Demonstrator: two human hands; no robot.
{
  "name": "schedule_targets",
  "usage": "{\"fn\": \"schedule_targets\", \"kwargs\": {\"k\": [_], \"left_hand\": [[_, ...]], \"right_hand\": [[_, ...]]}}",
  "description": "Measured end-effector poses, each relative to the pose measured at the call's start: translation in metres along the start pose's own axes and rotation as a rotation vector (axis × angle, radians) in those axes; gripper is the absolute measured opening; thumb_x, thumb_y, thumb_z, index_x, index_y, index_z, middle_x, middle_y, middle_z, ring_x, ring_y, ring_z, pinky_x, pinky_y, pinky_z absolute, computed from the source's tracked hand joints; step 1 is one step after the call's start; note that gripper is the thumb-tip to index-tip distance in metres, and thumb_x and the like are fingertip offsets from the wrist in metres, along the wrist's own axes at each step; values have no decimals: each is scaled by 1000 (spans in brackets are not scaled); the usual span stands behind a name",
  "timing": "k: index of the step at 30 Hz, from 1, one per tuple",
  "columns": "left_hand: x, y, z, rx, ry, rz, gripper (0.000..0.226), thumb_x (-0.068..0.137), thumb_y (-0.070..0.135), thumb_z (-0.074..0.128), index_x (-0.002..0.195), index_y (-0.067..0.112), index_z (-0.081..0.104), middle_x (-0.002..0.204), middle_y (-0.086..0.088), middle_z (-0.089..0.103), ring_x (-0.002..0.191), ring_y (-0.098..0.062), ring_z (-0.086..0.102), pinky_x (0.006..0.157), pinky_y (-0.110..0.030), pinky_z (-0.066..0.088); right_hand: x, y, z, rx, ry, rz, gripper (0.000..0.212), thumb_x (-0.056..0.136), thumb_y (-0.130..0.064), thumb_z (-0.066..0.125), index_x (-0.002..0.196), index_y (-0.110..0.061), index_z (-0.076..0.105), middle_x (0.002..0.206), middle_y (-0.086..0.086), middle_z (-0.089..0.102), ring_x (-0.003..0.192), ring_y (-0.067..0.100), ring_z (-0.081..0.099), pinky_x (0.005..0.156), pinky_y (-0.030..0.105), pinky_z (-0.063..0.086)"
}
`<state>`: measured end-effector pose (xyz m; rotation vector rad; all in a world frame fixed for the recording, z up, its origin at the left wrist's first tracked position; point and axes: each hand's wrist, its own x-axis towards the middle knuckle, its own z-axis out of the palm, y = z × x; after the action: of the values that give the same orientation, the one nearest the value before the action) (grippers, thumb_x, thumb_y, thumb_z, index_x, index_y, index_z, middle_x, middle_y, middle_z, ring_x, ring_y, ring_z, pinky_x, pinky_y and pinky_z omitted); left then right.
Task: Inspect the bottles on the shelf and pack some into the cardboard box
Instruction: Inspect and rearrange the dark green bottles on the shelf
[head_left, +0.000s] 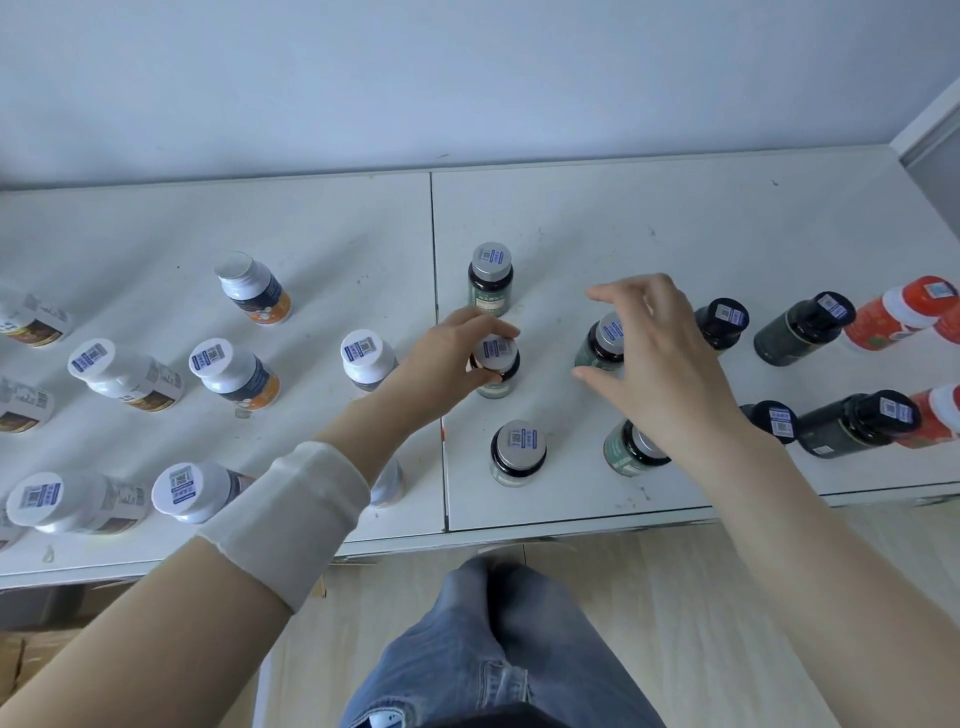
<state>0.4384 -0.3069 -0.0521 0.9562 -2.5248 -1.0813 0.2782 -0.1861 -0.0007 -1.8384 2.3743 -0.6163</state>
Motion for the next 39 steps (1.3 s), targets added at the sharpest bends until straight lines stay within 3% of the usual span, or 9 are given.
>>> {"fn": "schedule_targets", "kwargs": {"k": [10,13,16,20,23,26,29,33,39], "left_hand": [[2,-5,4,-52,59,33,50,76,9,73,122,15,56,125,-3,55,116,-19,53,95,-20,39],[17,0,-7,-89,299,35,52,73,24,76,120,13,57,119,-5,55,110,-20,54,97,-32,44],[55,1,-11,-22,409,-142,60,73,28,77,125,16,50,121,-11,47,114,-27,48,99,-39,42],[89,-1,-2,62,305,-344,48,76,25,74,119,15,54,119,-13,51,110,-27,51,81,-16,33],[76,-1,-12,-194,403,-345,33,78,17,72,109,20,60,111,1,62,98,-14,59,75,-9,38],[47,10,-23,-717,385,-205,34,80,2,68,106,21,59,111,4,65,104,-12,62,91,-30,49],[25,21,-25,-915,310,-16,39,76,-8,65,108,14,56,117,2,64,114,-18,58,94,-33,48],[11,24,-26,-1020,249,58,41,71,-3,67,104,21,61,121,2,63,118,-17,55,93,-31,49],[7,24,-32,-1058,257,-54,42,69,31,78,107,22,63,106,4,68,98,-16,63,84,-28,52]], "right_hand": [[19,10,4,-115,-85,1,64,69,-18,78,125,-9,48,122,17,45,108,36,45,72,36,37],[27,17,0,-81,-100,7,65,72,-22,76,128,-11,45,125,13,43,110,32,43,75,36,40],[40,24,3,18,-164,20,65,75,-27,74,129,-13,42,127,11,40,117,28,39,81,35,41],[59,39,13,201,-237,52,62,76,-31,71,128,-14,42,126,9,43,120,24,40,92,31,38],[69,47,14,451,-269,170,62,76,-32,71,129,-18,42,124,3,47,113,15,49,89,25,42],[72,48,7,857,-391,343,72,70,-39,72,132,-25,39,122,-7,52,106,9,58,83,22,47],[69,44,2,1198,-383,304,64,64,-27,70,124,-19,49,112,-2,62,96,15,67,86,31,54],[61,37,-2,1218,-292,203,47,70,-5,70,111,-22,55,99,-6,64,86,11,68,80,25,52],[52,21,-15,1178,-348,249,46,60,-35,69,100,-17,57,80,4,68,74,24,70,67,28,56]]}}
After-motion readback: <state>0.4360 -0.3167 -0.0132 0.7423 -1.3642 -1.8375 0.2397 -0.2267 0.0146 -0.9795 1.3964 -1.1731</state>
